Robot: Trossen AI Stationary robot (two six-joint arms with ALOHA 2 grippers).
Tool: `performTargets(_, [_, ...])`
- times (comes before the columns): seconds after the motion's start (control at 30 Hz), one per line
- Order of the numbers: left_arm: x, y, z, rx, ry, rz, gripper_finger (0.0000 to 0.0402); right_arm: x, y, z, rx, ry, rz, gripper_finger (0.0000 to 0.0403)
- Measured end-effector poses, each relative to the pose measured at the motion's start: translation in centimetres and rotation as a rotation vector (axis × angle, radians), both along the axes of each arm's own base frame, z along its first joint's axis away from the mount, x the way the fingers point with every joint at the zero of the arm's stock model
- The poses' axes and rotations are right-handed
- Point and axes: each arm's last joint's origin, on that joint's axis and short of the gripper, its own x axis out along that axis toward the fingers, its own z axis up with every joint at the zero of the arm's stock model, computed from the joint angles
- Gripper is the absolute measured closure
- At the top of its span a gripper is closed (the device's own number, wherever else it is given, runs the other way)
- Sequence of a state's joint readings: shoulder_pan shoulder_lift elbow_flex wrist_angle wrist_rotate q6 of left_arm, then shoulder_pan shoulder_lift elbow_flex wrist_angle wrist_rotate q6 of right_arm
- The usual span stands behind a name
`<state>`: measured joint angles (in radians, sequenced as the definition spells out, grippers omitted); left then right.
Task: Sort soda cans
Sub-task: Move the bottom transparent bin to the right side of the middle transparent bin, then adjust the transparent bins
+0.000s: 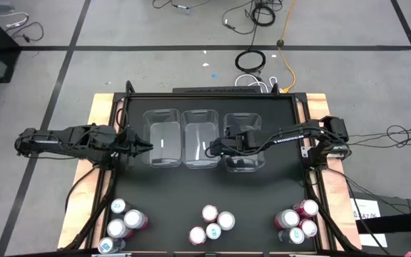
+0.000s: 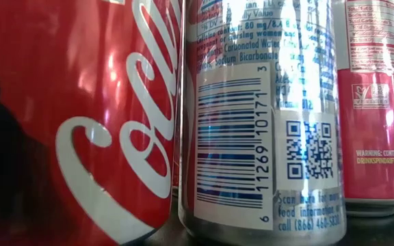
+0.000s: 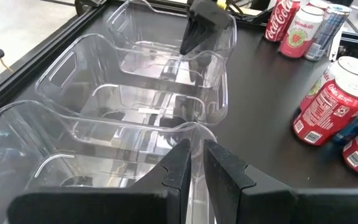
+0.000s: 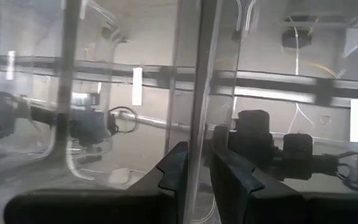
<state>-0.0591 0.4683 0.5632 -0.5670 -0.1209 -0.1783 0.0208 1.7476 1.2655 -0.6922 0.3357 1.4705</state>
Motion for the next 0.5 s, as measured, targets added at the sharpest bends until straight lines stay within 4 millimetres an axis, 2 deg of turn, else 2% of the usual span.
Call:
performTargets(0.27, [0.0, 0.0, 0.1, 0.000, -0.009, 0.000, 0.0348, -1.3, -0.2, 3.2, -0.030, -0.085, 0.032, 0.0344])
performTargets(0.5, [0.0, 0.0, 0.1, 0.000, -0.009, 0.000, 0.0348, -1.7, -0.2, 4.9, -0.038, -0.144, 0.081, 0.0347])
